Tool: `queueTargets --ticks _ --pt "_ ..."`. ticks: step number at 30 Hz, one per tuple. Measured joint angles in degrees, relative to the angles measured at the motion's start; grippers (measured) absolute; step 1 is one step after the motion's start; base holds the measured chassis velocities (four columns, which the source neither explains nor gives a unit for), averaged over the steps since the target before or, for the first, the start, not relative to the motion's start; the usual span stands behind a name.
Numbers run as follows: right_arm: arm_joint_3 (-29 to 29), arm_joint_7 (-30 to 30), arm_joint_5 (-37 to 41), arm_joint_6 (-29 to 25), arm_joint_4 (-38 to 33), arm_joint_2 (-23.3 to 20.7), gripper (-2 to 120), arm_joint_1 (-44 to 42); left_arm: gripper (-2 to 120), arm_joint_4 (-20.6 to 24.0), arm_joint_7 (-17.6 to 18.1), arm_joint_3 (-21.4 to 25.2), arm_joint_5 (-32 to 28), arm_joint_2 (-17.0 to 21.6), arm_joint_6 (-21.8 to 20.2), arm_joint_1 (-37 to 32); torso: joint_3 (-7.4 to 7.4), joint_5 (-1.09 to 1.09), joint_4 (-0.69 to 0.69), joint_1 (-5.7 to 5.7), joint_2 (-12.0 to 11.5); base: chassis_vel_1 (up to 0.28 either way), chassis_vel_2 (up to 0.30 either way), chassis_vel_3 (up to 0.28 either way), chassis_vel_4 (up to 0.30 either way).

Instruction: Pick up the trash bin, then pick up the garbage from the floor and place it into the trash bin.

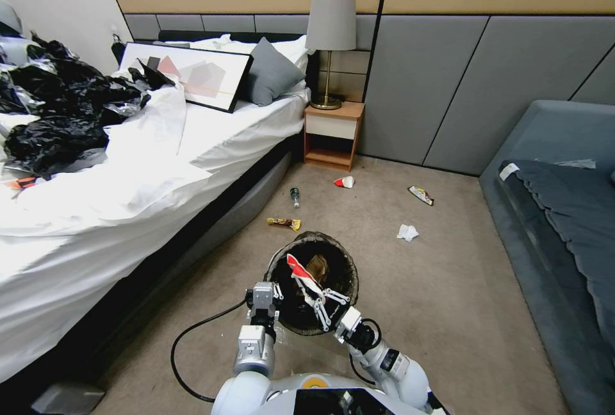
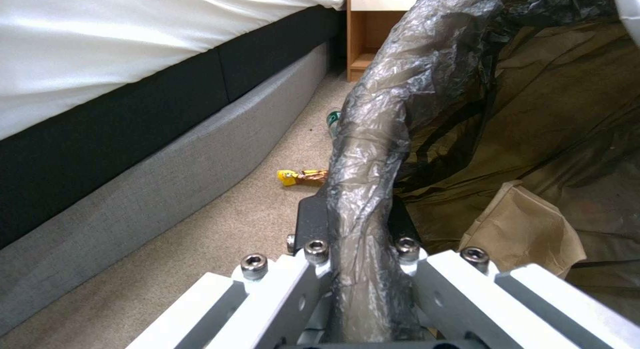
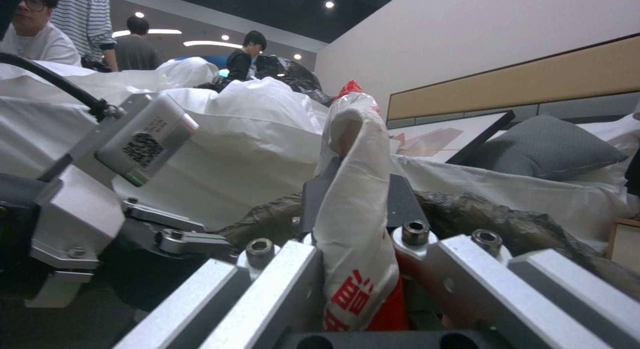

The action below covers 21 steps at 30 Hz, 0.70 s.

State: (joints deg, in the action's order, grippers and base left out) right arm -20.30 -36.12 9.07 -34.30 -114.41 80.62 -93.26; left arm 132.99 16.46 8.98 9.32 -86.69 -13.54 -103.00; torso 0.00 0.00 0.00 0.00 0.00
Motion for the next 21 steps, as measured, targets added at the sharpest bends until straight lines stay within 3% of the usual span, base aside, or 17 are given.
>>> queueTargets --ticks 9,21 --pt "-1.15 1.72 -0.58 0.0 0.92 0.2 5 0.35 0 0.07 0.06 0.0 -0.26 -0.04 -0.3 -0.01 0.0 0.0 0.0 0.0 0.0 0.0 0.0 0.0 0.0" --pt "-1.07 2.25 -1.25 0.04 0.76 0.07 51 0.77 0 0.12 0.09 -0.02 -0.47 0.1 -0.44 0.09 0.0 0.0 0.0 0.0 0.0 0.0 0.0 0.0 0.0"
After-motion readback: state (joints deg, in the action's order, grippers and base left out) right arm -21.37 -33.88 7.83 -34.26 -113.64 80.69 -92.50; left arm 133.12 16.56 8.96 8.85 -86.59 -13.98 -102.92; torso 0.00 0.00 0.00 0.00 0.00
